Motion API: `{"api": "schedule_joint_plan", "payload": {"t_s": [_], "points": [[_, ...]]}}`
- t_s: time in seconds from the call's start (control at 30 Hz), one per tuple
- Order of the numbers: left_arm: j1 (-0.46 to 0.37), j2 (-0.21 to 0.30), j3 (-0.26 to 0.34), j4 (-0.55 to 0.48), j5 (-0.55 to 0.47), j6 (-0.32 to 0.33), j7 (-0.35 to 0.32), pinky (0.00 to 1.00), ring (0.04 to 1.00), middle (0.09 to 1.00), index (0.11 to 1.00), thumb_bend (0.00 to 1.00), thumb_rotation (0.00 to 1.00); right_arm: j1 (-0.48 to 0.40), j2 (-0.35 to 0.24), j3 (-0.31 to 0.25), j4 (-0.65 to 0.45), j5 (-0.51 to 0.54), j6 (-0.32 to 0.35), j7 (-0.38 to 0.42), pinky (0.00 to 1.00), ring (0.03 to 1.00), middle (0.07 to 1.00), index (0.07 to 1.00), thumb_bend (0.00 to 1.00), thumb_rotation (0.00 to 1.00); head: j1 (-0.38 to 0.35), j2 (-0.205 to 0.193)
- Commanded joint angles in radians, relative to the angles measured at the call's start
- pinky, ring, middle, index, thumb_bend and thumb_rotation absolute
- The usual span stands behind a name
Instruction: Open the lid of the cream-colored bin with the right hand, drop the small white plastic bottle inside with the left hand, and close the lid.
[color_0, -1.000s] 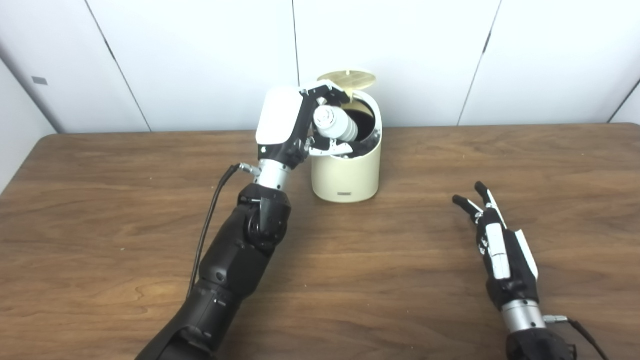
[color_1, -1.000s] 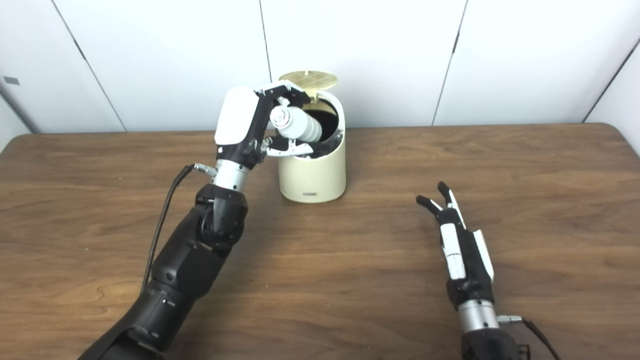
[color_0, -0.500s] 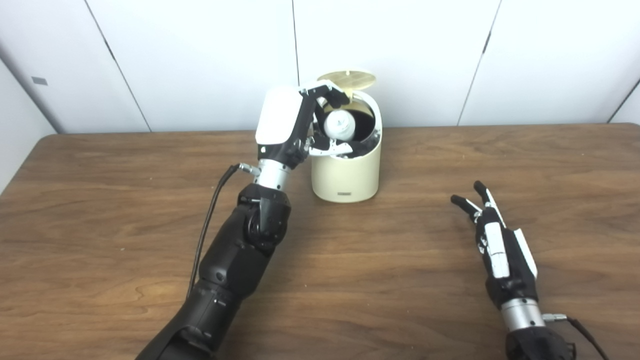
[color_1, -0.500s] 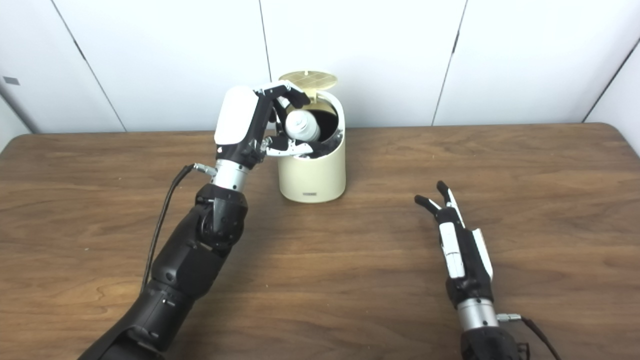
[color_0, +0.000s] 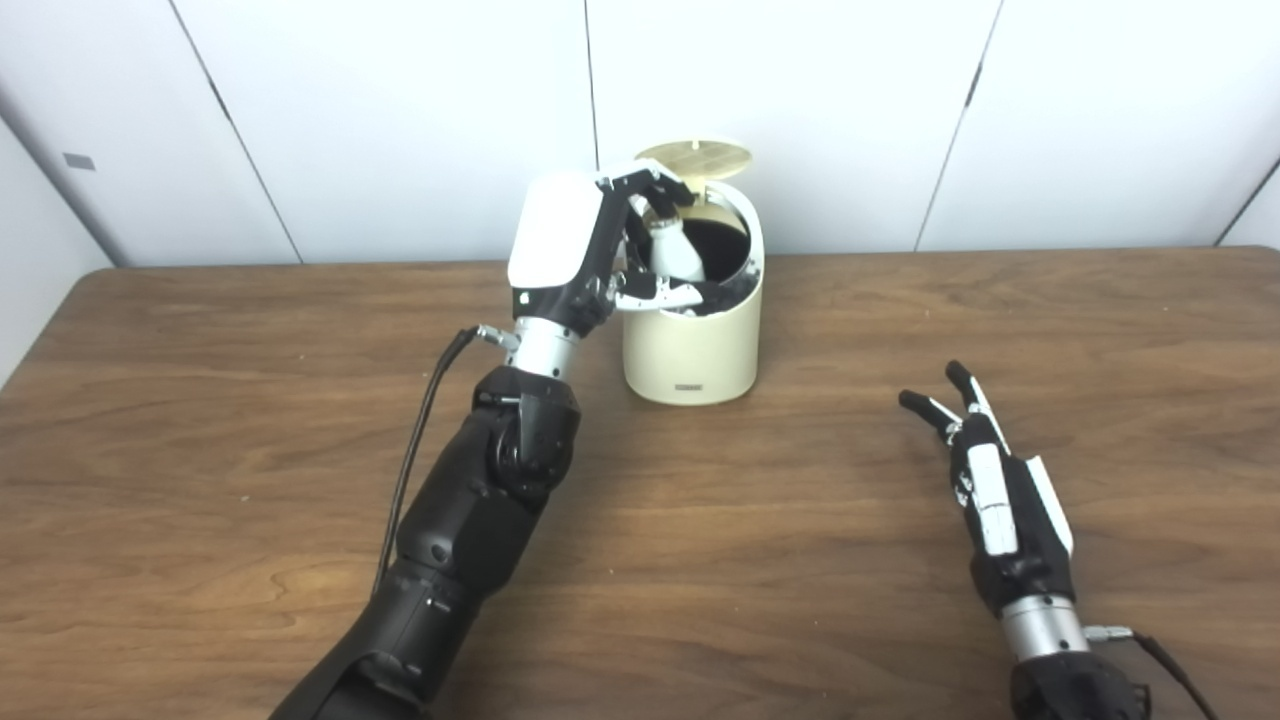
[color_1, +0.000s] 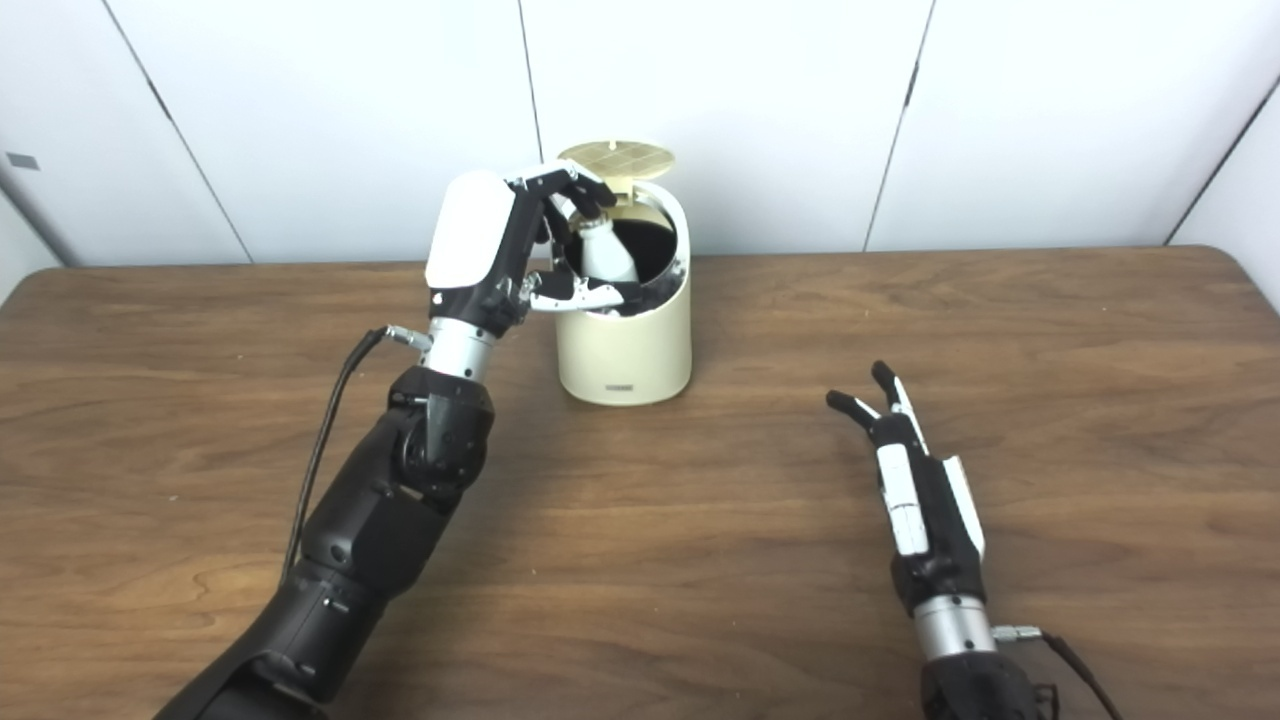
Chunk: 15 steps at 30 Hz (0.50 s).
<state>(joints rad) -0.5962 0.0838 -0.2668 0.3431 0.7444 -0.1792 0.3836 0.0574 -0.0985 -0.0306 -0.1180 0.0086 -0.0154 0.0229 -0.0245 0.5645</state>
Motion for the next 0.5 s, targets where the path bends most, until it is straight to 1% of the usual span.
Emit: {"api": "schedule_joint_plan", "payload": {"t_s": [0.0, 0.1, 0.17, 0.23, 0.3, 0.33, 0.37, 0.4, 0.47], "points": [[-0.045, 0.007, 0.005, -0.036, 0.002, -0.026, 0.024, 0.32, 0.367, 0.543, 0.557, 1.00, 0.17, 0.025, 0.001, 0.013, 0.074, -0.006, -0.017, 0.012, 1.00, 0.929, 0.831, 0.980, 0.52, 1.00, -0.001, 0.001], [-0.034, 0.004, 0.015, -0.059, -0.014, -0.052, 0.046, 0.30, 0.361, 0.512, 0.541, 1.00, 0.17, 0.027, 0.000, 0.013, 0.074, -0.013, -0.019, 0.008, 1.00, 0.924, 0.830, 0.981, 0.52, 1.00, -0.002, 0.005], [-0.019, 0.003, 0.026, -0.092, -0.031, -0.067, 0.048, 0.28, 0.347, 0.487, 0.531, 1.00, 0.13, 0.029, 0.003, 0.010, 0.069, -0.004, -0.012, 0.009, 1.00, 0.928, 0.831, 0.980, 0.53, 1.00, -0.002, 0.005], [0.004, 0.002, 0.044, -0.144, -0.067, -0.077, 0.030, 0.29, 0.347, 0.481, 0.526, 1.00, 0.10, 0.031, 0.004, 0.010, 0.062, -0.004, -0.006, 0.010, 1.00, 0.929, 0.833, 0.981, 0.52, 1.00, 0.000, 0.005], [0.022, 0.001, 0.061, -0.184, -0.098, -0.086, 0.017, 0.30, 0.356, 0.485, 0.519, 0.95, 0.04, 0.032, 0.002, 0.012, 0.058, -0.007, -0.005, 0.010, 1.00, 0.930, 0.837, 0.982, 0.52, 1.00, 0.000, 0.005], [0.039, 0.001, 0.077, -0.220, -0.111, -0.076, 0.011, 0.30, 0.358, 0.486, 0.518, 0.94, 0.03, 0.032, 0.001, 0.012, 0.058, -0.009, -0.005, 0.009, 1.00, 0.930, 0.838, 0.982, 0.52, 1.00, -0.002, 0.004], [0.054, 0.002, 0.091, -0.250, -0.118, -0.067, 0.005, 0.29, 0.358, 0.487, 0.499, 0.69, 0.04, 0.031, 0.001, 0.011, 0.059, -0.009, -0.005, 0.009, 1.00, 0.929, 0.840, 0.981, 0.53, 1.00, -0.004, 0.003], [0.064, 0.002, 0.100, -0.271, -0.122, -0.060, 0.000, 0.28, 0.354, 0.463, 0.502, 0.61, 0.02, 0.031, 0.001, 0.011, 0.060, -0.008, -0.006, 0.009, 1.00, 0.929, 0.841, 0.980, 0.53, 1.00, -0.004, 0.003], [0.103, 0.018, 0.127, -0.333, -0.140, -0.038, -0.033, 0.28, 0.353, 0.449, 0.504, 0.54, 0.00, 0.032, 0.000, 0.009, 0.054, -0.014, 0.003, 0.005, 1.00, 0.931, 0.841, 0.977, 0.53, 1.00, -0.007, 0.004]]}}
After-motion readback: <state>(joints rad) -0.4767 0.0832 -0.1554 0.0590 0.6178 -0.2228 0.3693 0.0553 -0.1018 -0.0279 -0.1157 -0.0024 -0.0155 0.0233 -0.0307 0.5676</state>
